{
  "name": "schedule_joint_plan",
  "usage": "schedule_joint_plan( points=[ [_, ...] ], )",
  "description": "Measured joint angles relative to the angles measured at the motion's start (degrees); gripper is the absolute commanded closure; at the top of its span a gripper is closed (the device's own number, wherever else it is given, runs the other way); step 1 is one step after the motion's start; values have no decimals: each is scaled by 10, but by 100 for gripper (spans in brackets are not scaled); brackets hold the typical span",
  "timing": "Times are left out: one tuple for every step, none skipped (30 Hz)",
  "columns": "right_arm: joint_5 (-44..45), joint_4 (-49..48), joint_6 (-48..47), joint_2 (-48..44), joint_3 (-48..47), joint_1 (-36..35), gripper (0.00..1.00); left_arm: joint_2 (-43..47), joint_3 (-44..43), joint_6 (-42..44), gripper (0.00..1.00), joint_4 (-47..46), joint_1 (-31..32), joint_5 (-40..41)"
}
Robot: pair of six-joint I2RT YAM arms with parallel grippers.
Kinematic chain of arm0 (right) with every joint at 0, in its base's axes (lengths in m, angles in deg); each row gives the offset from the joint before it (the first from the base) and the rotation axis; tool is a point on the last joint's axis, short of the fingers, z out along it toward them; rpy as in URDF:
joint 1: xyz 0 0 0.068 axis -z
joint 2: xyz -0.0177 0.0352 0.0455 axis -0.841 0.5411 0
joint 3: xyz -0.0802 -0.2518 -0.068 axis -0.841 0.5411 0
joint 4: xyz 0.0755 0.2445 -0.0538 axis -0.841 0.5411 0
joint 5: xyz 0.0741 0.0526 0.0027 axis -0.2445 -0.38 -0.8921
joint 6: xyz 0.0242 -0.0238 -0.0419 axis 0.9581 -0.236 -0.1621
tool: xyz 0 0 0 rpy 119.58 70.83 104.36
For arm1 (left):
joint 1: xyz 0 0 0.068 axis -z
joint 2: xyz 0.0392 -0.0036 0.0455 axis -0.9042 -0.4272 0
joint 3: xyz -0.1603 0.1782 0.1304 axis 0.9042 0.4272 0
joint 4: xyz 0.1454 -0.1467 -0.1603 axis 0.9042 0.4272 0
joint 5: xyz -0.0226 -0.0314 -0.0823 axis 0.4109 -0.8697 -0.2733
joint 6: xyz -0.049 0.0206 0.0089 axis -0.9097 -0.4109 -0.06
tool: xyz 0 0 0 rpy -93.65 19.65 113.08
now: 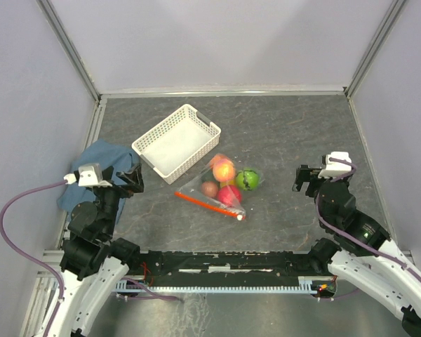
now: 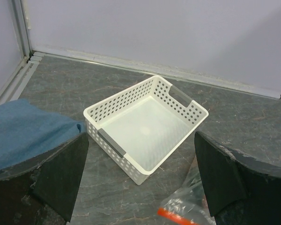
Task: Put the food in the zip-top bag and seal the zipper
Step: Reset both arms
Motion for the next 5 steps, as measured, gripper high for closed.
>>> schedule_joint_plan(
  points=[
    [1, -1, 0, 0, 0, 0, 1, 0, 0, 0, 0, 0, -2, 0],
    [1, -2, 0, 0, 0, 0, 1, 0, 0, 0, 0, 0, -3, -1],
    [2, -2, 0, 0, 0, 0, 1, 0, 0, 0, 1, 0, -5, -2],
    [2, -3, 0, 0, 0, 0, 1, 0, 0, 0, 1, 0, -6, -4],
    [2, -3, -1, 0, 0, 0, 1, 0, 0, 0, 1, 0, -7, -6]
  ],
)
